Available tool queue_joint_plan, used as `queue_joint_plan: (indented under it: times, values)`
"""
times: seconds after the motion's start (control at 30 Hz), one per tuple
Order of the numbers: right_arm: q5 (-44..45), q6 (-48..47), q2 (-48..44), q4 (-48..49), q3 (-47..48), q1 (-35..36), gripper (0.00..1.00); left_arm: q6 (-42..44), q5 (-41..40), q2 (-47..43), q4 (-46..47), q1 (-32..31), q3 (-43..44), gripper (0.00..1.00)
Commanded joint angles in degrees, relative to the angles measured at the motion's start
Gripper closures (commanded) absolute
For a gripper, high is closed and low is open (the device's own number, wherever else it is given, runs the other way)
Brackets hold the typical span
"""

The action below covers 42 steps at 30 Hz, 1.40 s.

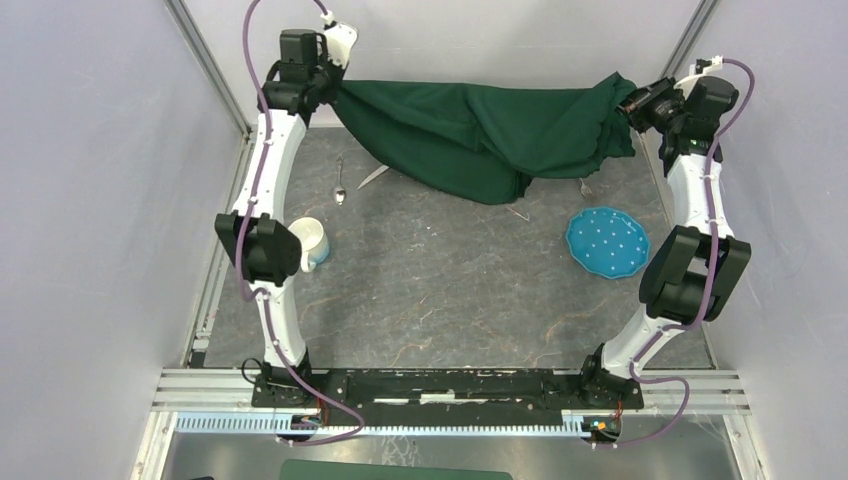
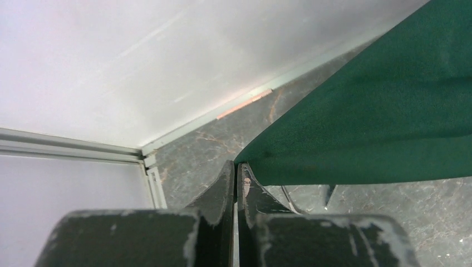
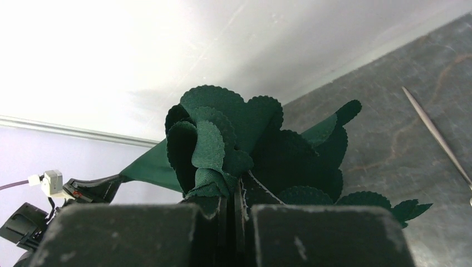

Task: Set the dinner table for one person
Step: Flatten out the napkin at the center of the board.

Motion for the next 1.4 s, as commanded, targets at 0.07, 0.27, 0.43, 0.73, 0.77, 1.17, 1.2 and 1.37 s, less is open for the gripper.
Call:
queue_joint_plan:
  times: [0.07,0.27,0.43,0.73,0.77,1.17,1.2,1.37]
  values:
    - [-1.91,5.94,0.76,11.82,5.96,-0.11,1.00,-3.29,-2.58,-9.80,1.77,0.67,7.11,0.98]
    - [-3.88,7.54,0.38,12.81,7.34,-0.11,1.00,-4.97,-1.27,-17.88,1.77,0.67,6.34,0.98]
    - [-5.48,10.01,-2.25,14.37,7.31,-0.16,1.00,-7.50,2.58,-26.04,1.04,0.59,3.19,0.98]
    - [-6.73,10.39,-11.56,12.38,4.06,0.08,1.00,-10.65,6.44,-40.94,1.70,0.58,-3.71,0.98]
    - [-6.89,10.38,-12.83,12.29,3.03,0.12,1.00,-11.26,7.16,-42.02,1.73,0.58,-3.89,0.98]
    - [-4.71,1.63,-27.20,0.50,-10.12,0.23,1.00,-15.50,10.35,-52.15,0.64,0.58,-12.53,0.98]
    - [-4.12,0.34,-28.57,-1.65,-12.17,0.32,1.00,-15.47,10.42,-52.40,-0.07,0.58,-12.51,0.98]
    - [-1.46,-5.25,-34.55,-8.42,-22.13,0.26,1.00,-15.39,10.36,-54.30,-2.49,0.58,-15.75,0.98]
